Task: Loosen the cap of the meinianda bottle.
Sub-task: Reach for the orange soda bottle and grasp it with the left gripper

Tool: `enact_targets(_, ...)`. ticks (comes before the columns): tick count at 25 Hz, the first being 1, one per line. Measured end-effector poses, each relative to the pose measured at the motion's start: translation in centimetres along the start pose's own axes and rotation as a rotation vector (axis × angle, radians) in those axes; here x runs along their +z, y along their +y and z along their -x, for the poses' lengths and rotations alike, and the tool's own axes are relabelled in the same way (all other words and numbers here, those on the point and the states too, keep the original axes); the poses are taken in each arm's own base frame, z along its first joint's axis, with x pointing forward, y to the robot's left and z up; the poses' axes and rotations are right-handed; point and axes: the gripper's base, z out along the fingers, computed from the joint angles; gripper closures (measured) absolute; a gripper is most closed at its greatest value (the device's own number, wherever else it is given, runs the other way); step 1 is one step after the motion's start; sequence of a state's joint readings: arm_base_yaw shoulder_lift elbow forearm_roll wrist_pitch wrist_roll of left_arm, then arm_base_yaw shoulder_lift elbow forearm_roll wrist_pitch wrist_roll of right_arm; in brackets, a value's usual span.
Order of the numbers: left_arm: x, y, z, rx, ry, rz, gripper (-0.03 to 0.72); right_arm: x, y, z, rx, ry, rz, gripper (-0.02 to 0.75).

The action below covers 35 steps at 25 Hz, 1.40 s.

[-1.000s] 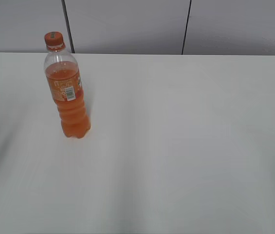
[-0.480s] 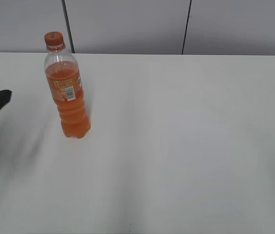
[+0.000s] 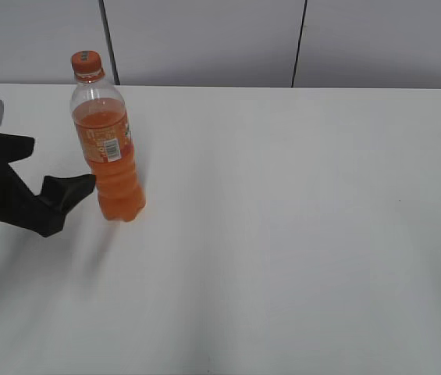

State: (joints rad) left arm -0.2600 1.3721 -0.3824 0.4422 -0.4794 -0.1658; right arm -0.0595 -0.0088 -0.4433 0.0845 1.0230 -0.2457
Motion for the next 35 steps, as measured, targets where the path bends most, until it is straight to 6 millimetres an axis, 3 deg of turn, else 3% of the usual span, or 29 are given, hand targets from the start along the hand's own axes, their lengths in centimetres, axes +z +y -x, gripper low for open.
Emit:
enact_targets(7,3.0,-1.2,-2.0,-0.043,-0.039,-0.146,0.092,0.0,0.0,0.0,0.000,0.000,0.000,0.227)
enact_targets(13,4.5,-0.3,-3.8,-0.105,-0.062,-0.131,0.096,0.0,0.0,0.0,0.000,0.000,0.000,0.229)
enact_targets(20,4.7,0.0,-3.7,-0.091,-0.081,-0.118,0.095,0.0,0.0,0.0,0.000,0.000,0.000,0.236)
enact_targets(35,9.4,1.3,-2.8,-0.052,-0.107,-0.139,0.094,0.0,0.0,0.0,0.000,0.000,0.000,0.236)
